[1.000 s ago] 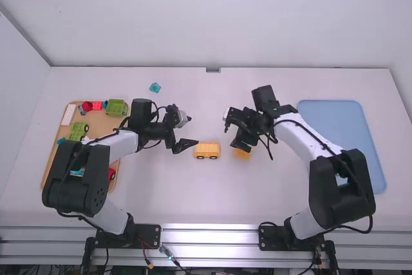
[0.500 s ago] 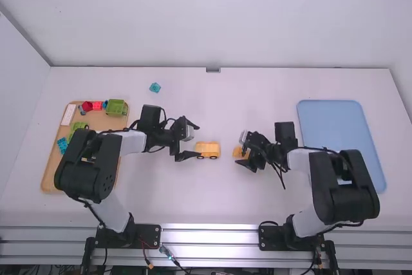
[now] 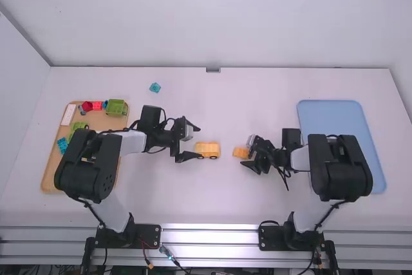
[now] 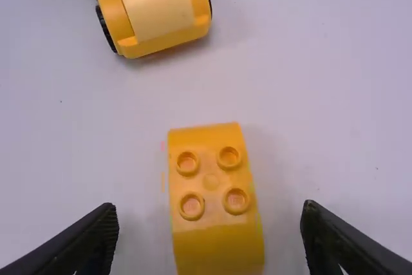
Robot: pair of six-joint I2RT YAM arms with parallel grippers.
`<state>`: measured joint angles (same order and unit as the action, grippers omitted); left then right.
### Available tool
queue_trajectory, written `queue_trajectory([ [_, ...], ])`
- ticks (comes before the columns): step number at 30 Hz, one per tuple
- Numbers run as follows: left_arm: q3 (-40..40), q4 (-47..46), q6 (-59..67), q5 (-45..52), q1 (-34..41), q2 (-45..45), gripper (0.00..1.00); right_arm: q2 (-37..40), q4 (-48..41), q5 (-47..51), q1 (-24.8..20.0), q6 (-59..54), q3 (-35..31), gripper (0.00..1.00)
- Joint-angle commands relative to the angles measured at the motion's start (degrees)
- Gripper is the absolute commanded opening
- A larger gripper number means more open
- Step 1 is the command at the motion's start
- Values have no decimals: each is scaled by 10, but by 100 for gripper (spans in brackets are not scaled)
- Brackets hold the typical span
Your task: Assemble lego blocks to make yellow taxi
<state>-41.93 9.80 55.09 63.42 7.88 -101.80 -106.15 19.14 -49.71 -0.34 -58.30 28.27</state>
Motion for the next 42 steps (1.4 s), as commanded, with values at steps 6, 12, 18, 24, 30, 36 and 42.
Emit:
queue_trajectory([
  [6,2,-18,-2,20,4,-2,99,-60,-2,-79,-19,-60,30,60],
  [12,2,-21,-2,20,4,-2,99,-68,0,-86,-19,-79,29,45],
  [18,2,-48,8,-4,4,-2,99,-68,2,-90,-18,-80,29,30],
  [24,14,-46,61,-52,32,-20,99,-68,-1,-101,-5,-60,42,25],
  [30,46,101,-7,-98,50,-63,99,-60,-5,-143,-3,-45,64,25],
  [36,45,157,-18,-110,50,-104,99,-50,-52,-198,1,-62,91,26],
  [42,7,134,-17,-101,50,-136,99,-44,-96,-191,45,-67,129,24],
])
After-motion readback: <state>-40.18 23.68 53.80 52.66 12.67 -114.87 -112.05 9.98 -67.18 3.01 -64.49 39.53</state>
